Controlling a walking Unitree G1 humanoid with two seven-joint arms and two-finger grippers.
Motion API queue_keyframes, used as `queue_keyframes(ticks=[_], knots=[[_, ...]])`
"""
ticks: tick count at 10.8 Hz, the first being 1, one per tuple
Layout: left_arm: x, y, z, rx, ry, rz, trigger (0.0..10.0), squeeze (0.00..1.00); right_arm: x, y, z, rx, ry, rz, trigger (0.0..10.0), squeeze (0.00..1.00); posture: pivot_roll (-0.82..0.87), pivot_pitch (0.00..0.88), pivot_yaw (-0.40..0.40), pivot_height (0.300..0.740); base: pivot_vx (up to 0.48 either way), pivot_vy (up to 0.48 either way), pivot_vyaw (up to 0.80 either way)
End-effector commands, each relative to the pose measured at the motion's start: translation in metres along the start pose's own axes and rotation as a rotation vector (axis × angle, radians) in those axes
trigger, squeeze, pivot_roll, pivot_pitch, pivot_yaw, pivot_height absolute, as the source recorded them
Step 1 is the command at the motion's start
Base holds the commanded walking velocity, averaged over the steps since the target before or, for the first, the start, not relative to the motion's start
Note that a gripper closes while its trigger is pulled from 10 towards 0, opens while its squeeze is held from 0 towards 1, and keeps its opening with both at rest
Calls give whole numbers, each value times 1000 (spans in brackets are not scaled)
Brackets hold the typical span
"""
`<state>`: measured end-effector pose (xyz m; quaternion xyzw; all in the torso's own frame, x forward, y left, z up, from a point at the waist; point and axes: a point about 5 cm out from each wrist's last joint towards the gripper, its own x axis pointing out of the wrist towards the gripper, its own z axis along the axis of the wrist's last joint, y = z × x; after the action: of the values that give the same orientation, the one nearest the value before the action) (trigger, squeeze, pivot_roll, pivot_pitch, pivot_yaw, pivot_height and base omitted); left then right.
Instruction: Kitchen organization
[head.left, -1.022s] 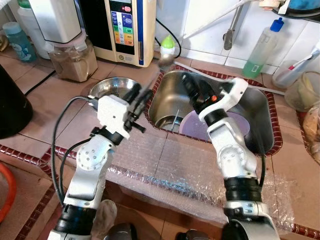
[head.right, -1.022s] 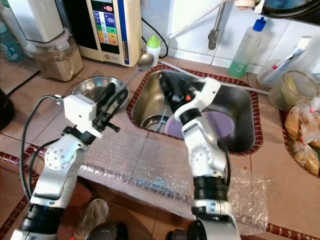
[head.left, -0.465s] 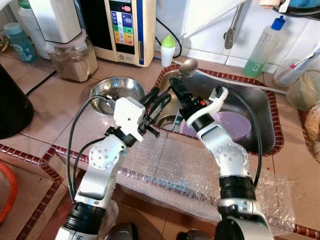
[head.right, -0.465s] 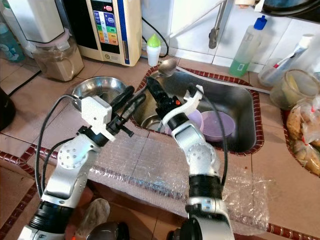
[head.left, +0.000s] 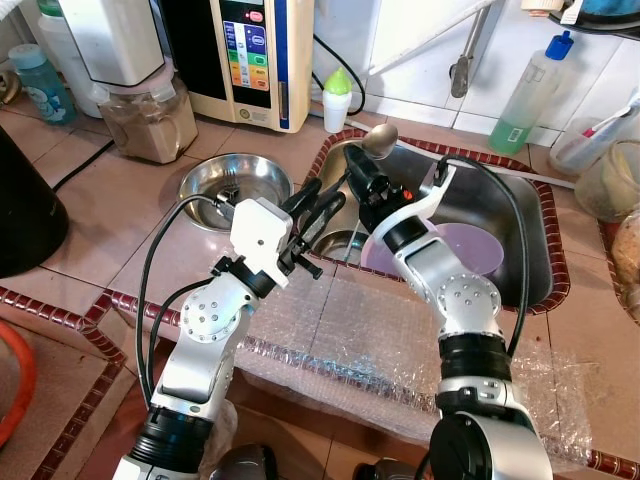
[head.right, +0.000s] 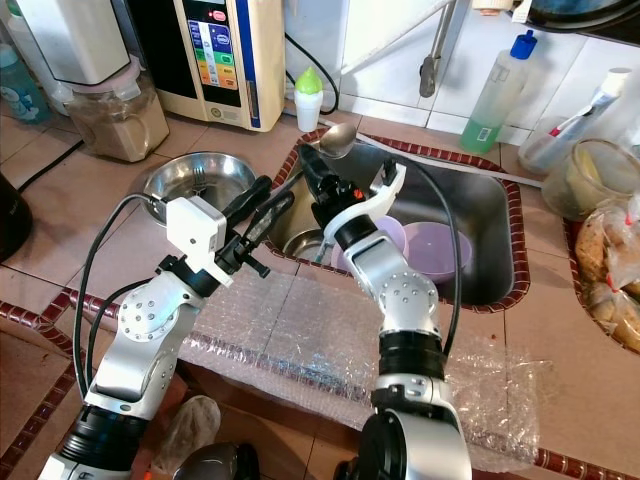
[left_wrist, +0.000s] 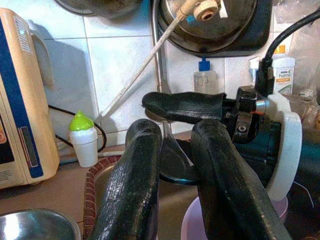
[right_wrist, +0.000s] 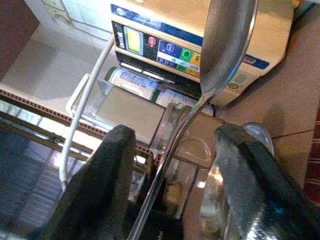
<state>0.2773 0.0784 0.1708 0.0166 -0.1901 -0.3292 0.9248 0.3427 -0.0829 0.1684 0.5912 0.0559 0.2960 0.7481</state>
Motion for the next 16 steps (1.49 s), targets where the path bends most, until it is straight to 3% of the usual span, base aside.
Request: queue_keyframes(ticks=[1, 5, 12, 16], knots=[[1, -3, 2, 8, -13, -17, 0, 0, 13, 13, -9, 49, 23, 51, 0, 0, -10, 53, -2, 740, 0, 0, 0], [1, -1, -1, 13, -3, -22, 0, 0, 16, 12, -11, 50, 52, 59, 0, 0, 2, 57, 25, 740, 0, 0, 0], [2, -2, -1, 27, -1, -35, 0, 0, 19, 11, -19, 60, 75, 71, 0, 0, 9, 50, 5, 740, 0, 0, 0], [1, -6, -3, 30, 7, -43, 0, 0, 14, 2, -23, 25, 95, 35, 0, 0, 4, 46, -7, 740, 0, 0, 0]])
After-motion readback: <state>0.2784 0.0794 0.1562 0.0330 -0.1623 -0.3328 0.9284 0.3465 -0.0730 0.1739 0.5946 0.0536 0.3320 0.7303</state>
